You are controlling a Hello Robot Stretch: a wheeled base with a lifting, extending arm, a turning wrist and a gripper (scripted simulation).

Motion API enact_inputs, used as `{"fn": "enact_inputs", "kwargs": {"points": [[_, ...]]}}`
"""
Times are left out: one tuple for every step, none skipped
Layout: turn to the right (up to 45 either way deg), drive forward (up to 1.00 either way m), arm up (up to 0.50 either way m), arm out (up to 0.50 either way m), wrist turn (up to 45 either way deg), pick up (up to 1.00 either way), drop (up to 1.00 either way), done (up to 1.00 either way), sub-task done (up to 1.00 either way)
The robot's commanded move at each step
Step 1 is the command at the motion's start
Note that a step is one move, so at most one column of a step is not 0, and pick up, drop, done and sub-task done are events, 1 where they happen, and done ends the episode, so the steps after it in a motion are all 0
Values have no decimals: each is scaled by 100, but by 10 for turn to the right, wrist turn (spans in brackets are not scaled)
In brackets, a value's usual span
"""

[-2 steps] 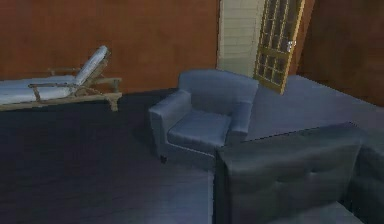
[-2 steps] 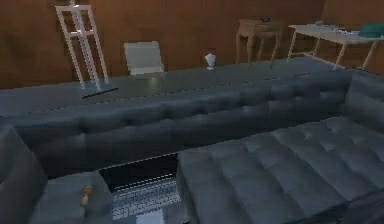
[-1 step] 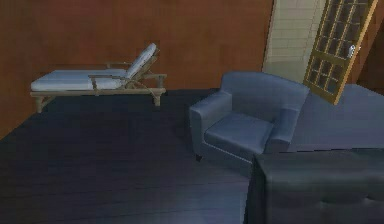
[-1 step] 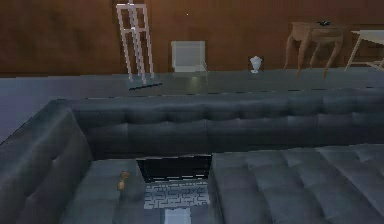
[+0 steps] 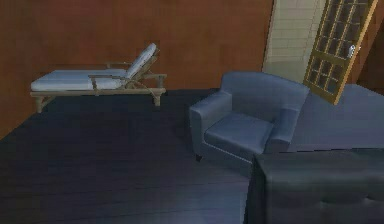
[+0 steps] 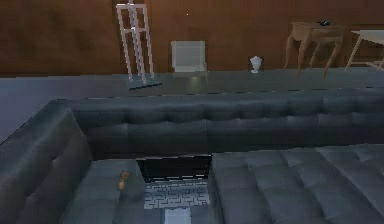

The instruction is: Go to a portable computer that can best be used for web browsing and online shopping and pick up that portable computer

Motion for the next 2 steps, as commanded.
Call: {"fn": "enact_inputs", "kwargs": {"points": [[0,0,10,0,0,0,0,0,0],[0,0,0,18,0,0,0,0,0]]}}
